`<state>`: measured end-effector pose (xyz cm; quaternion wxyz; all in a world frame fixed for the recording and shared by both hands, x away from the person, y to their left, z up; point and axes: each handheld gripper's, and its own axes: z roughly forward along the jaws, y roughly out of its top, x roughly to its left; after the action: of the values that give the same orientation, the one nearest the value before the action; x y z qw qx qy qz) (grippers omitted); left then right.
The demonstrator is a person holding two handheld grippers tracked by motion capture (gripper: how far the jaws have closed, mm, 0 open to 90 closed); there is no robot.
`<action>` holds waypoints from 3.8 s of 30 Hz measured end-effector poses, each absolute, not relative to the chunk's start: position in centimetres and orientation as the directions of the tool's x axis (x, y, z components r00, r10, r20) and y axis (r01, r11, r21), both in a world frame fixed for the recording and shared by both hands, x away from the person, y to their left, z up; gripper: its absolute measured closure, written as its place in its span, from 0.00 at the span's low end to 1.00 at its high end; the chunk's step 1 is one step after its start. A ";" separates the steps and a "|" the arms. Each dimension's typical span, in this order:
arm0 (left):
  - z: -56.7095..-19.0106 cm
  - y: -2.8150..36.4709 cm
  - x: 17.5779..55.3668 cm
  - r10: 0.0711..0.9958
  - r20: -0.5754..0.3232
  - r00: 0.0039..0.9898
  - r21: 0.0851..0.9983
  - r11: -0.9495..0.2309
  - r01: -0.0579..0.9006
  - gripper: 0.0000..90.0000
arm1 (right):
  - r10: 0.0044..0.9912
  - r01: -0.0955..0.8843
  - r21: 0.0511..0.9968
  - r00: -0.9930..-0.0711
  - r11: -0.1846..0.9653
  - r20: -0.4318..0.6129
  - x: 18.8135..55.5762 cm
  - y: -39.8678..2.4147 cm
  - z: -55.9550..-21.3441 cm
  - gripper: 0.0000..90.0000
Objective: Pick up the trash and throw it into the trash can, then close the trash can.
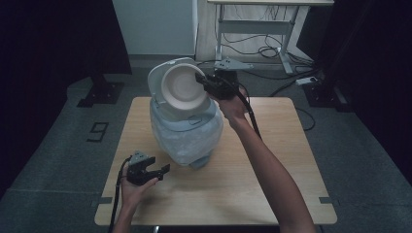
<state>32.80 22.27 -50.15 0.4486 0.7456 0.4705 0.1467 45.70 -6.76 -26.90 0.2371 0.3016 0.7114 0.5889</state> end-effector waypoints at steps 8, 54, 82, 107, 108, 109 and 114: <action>-50.2 22.4 32.8 0.833 -0.208 0.512 0.807 -0.150 0.572 0.27 | 0.701 0.143 0.981 -0.713 0.133 0.009 46.4 -5.7 -27.1 0.92; -49.8 22.8 32.4 0.841 -0.211 0.499 0.839 -0.106 0.534 0.28 | 0.740 0.248 0.961 -0.668 0.124 0.077 37.4 -21.3 -34.5 0.44; -48.3 23.5 32.0 0.846 -0.209 0.491 0.859 -0.082 0.506 0.28 | 0.826 0.442 0.888 -0.542 0.124 0.154 32.6 -28.2 -49.3 0.41; -41.7 24.1 30.8 0.823 -0.174 0.540 0.924 -0.053 0.379 0.22 | 0.858 0.481 0.871 -0.485 0.101 0.169 32.3 -29.9 -51.1 0.41; -41.3 24.1 30.8 0.822 -0.173 0.542 0.925 -0.053 0.376 0.21 | 0.858 0.484 0.870 -0.484 0.099 0.171 32.3 -29.9 -51.2 0.41; -40.9 24.2 30.8 0.822 -0.171 0.543 0.927 -0.053 0.372 0.21 | 0.859 0.486 0.868 -0.482 0.098 0.173 32.4 -29.9 -51.2 0.41; -39.3 24.1 31.1 0.815 -0.167 0.555 0.934 -0.048 0.353 0.19 | 0.859 0.492 0.865 -0.482 0.101 0.174 32.4 -29.8 -51.4 0.41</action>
<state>31.10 24.11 -39.30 0.5458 0.6924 0.4218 0.2117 32.39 -29.82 -51.38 0.1923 0.4711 0.7166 0.4770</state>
